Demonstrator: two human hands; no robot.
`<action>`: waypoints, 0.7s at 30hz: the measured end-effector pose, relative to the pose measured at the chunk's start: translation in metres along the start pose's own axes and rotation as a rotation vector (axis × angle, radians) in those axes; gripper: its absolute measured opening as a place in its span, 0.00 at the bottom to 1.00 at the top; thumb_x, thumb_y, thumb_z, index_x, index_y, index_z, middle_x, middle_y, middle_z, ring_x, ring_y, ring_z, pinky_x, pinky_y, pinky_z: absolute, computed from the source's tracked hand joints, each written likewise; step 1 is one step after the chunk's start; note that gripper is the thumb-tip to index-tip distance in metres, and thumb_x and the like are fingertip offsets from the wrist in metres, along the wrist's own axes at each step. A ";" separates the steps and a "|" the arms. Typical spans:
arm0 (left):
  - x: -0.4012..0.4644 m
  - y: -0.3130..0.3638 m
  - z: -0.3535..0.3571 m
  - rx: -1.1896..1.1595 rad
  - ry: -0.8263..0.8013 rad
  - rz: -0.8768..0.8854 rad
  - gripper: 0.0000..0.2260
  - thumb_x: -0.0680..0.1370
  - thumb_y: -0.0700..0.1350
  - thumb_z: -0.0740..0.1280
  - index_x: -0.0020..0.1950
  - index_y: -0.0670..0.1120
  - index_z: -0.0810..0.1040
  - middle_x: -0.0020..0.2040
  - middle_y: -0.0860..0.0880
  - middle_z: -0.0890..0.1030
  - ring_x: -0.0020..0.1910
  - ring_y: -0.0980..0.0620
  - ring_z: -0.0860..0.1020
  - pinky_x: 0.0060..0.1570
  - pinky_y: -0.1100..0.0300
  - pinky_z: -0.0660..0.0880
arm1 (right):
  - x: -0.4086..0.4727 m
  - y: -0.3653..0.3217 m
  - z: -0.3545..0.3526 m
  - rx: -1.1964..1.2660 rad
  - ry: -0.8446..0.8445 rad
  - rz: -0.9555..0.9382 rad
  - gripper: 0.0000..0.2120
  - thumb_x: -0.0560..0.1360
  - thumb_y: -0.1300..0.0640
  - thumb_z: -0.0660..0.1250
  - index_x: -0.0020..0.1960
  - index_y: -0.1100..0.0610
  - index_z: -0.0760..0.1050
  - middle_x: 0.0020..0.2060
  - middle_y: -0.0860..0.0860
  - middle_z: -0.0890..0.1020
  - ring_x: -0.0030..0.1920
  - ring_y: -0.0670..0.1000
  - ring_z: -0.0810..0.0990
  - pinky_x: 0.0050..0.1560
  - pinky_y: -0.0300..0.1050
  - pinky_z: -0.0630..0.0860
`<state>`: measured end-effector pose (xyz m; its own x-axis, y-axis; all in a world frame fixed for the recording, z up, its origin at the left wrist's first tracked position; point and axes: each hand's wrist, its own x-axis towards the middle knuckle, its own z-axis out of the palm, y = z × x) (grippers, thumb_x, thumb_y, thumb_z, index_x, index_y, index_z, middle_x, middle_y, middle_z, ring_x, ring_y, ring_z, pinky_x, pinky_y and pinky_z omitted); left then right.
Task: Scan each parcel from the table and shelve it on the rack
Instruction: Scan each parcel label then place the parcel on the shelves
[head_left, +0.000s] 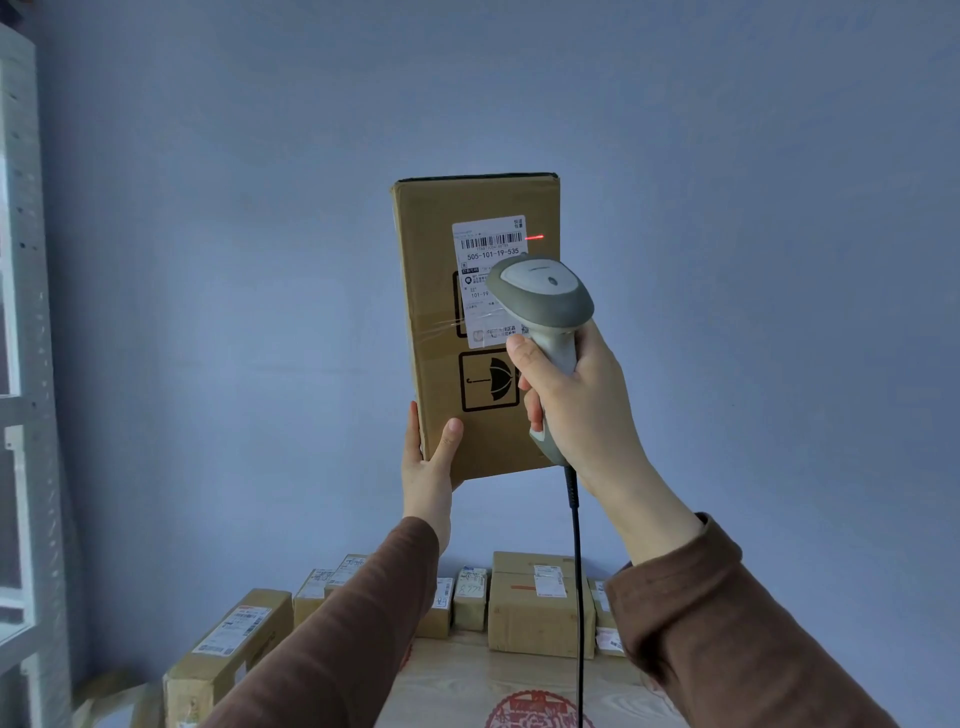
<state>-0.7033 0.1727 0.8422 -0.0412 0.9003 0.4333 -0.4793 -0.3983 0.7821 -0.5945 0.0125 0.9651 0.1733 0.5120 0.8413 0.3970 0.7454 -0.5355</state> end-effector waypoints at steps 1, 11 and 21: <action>0.000 0.000 0.000 0.003 0.001 0.001 0.44 0.65 0.70 0.78 0.78 0.67 0.64 0.75 0.52 0.74 0.71 0.47 0.77 0.67 0.40 0.76 | 0.000 0.000 0.000 0.004 -0.001 0.001 0.11 0.81 0.51 0.68 0.55 0.58 0.74 0.33 0.49 0.79 0.24 0.46 0.75 0.30 0.39 0.75; -0.001 -0.002 -0.004 0.019 0.004 0.001 0.43 0.67 0.68 0.77 0.78 0.67 0.65 0.75 0.52 0.75 0.69 0.48 0.78 0.67 0.42 0.77 | -0.003 0.019 -0.004 0.069 0.016 0.041 0.10 0.81 0.50 0.69 0.53 0.56 0.76 0.37 0.56 0.83 0.24 0.49 0.74 0.30 0.40 0.75; -0.009 0.030 -0.032 0.062 0.090 0.011 0.47 0.62 0.73 0.77 0.78 0.64 0.65 0.77 0.53 0.72 0.71 0.48 0.76 0.66 0.41 0.77 | -0.016 0.094 0.005 0.222 0.173 0.353 0.05 0.78 0.52 0.73 0.48 0.48 0.76 0.40 0.48 0.81 0.37 0.49 0.79 0.45 0.53 0.80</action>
<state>-0.7454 0.1585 0.8468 -0.1263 0.9068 0.4022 -0.4235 -0.4159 0.8048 -0.5648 0.0765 0.9005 0.4192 0.6865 0.5941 0.0871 0.6210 -0.7789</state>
